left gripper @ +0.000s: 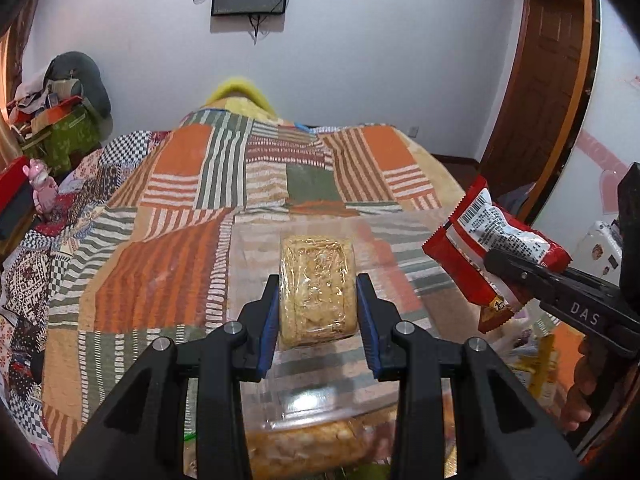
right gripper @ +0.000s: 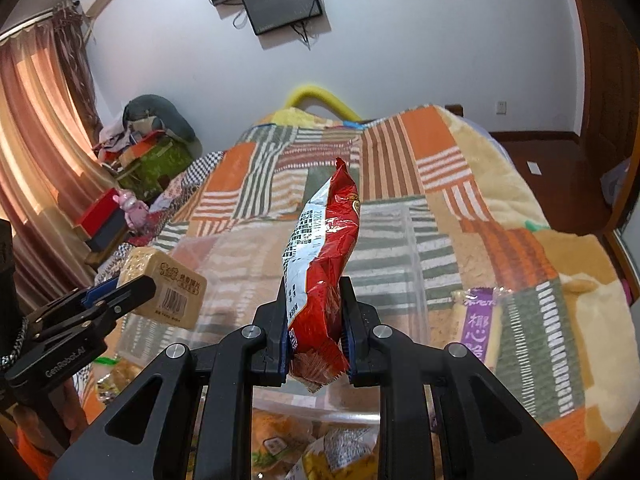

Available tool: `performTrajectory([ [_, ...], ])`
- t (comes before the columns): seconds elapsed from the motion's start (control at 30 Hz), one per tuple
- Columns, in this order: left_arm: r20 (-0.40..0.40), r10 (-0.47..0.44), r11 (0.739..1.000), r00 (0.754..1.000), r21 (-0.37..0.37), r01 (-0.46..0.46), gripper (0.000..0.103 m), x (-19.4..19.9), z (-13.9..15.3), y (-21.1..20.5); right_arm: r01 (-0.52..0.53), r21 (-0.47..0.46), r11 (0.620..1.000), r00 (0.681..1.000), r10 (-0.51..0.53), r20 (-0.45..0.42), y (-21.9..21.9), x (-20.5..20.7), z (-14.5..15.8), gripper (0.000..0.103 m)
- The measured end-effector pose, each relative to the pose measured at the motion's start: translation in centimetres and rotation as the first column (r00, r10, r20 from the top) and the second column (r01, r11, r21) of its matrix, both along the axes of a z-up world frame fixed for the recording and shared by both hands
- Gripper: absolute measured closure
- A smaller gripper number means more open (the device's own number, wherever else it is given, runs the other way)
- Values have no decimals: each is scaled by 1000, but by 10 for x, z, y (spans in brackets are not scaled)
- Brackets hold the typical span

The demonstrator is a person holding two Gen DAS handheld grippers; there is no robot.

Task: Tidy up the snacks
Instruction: 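Release the pastry into the clear box with the left tool while the right drops the red bag in, then grasp the green-zipper cookie bag with the left tool while the right grasps the rice cake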

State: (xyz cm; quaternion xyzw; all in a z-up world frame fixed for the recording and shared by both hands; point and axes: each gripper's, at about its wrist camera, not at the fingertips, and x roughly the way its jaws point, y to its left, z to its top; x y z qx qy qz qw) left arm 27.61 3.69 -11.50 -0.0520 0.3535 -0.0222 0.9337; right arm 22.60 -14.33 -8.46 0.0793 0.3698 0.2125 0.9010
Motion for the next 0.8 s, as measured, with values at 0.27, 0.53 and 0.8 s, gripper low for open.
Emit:
performTrajectory([
  [0.27, -38, -3, 1000, 999, -9, 3, 67, 7, -13, -1, -4, -22, 1000, 998, 2, -65, -1, 6, -9, 80],
  [0.53, 5, -10, 1000, 1000, -4, 10, 54, -10, 10, 0, 16, -25, 1000, 999, -17, -41, -16, -6, 6, 64],
  [0.8, 56, 10, 1000, 998, 18, -11, 38, -47, 40, 19, 17, -68, 998, 1000, -15, 27, -30, -35, 27, 53],
])
